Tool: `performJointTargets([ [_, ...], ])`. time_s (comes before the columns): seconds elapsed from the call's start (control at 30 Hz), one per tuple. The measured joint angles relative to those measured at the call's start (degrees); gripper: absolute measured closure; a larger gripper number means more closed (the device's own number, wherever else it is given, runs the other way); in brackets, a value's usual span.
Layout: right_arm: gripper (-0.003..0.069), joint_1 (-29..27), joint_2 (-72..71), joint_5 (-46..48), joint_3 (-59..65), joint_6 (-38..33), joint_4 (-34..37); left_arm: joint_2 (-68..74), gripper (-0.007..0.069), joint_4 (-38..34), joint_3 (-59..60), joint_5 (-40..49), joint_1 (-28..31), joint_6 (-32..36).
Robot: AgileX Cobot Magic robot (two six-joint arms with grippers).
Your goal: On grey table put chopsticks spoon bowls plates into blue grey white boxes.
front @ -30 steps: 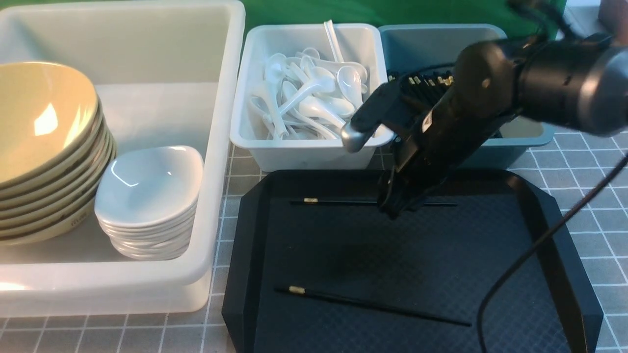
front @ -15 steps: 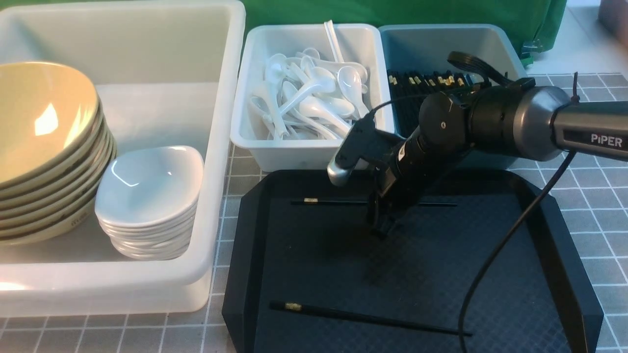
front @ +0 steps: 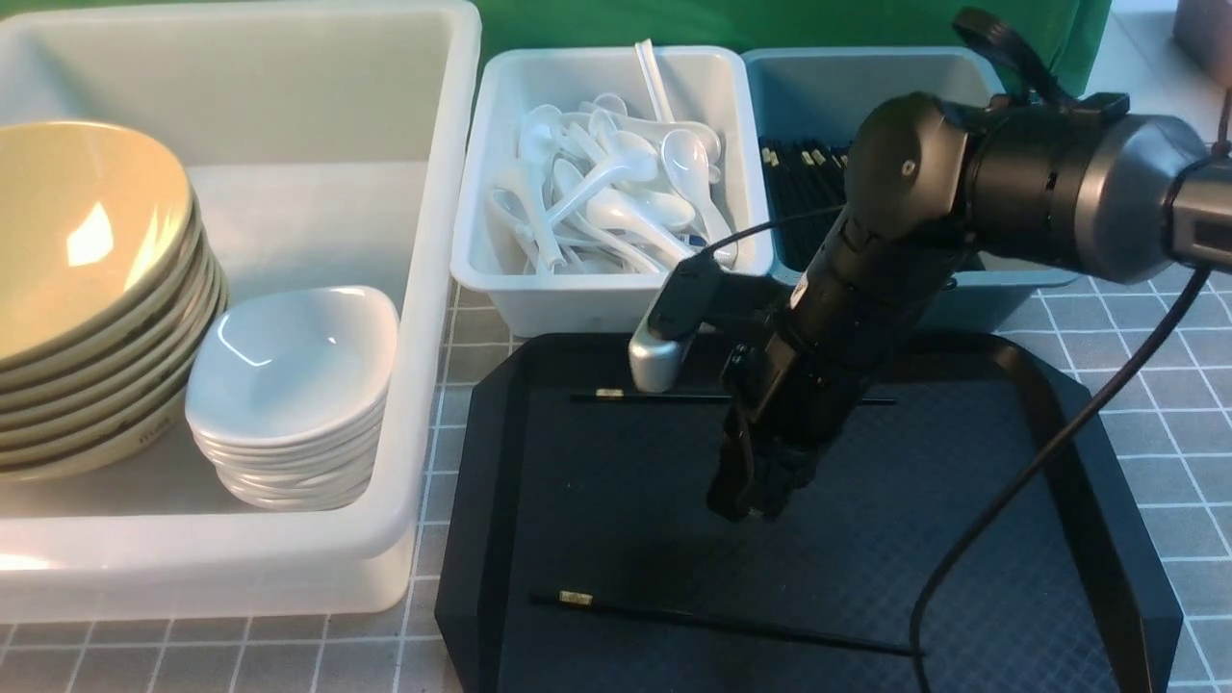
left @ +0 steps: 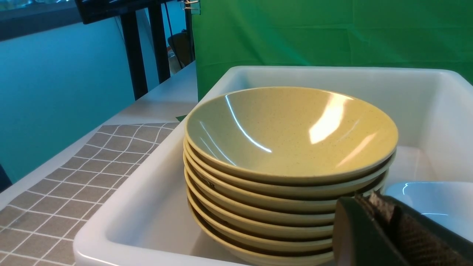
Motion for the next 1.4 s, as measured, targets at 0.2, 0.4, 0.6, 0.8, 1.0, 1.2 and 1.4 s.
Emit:
performJointTargets([
  [0.2, 0.0400, 7.1, 0.5, -3.2, 1.6, 0.0, -2.1, 0.0, 0.0633, 0.0, 0.0, 0.0, 0.0, 0.0],
  [0.4, 0.0344, 12.2, 4.3, -11.1, 3.1, 0.0, -7.6, 0.0, 0.0633, 0.0, 0.0, 0.0, 0.0, 0.0],
  [0.6, 0.0581, 13.0, 4.9, -12.9, 2.2, 1.8, -10.0, 0.0, 0.0633, 0.0, 0.0, 0.0, 0.0, 0.0],
  [0.8, 0.0601, 12.4, 0.5, -11.9, -1.5, 2.5, -11.2, 0.0, 0.0633, 0.0, 0.0, 0.0, 0.0, 0.0],
  [1.0, 0.0601, 5.5, -5.7, -14.4, -8.6, 2.2, -11.8, 0.0, 0.0633, 0.0, 0.0, 0.0, 0.0, 0.0],
  [1.2, 0.0601, -3.9, -6.0, -26.4, -9.9, 5.0, -11.8, 0.0, 0.0633, 0.0, 0.0, 0.0, 0.0, 0.0],
  [1.4, 0.0554, -13.4, -1.2, -43.8, -9.9, 12.4, -11.7, 0.0, 0.0633, 0.0, 0.0, 0.0, 0.0, 0.0],
])
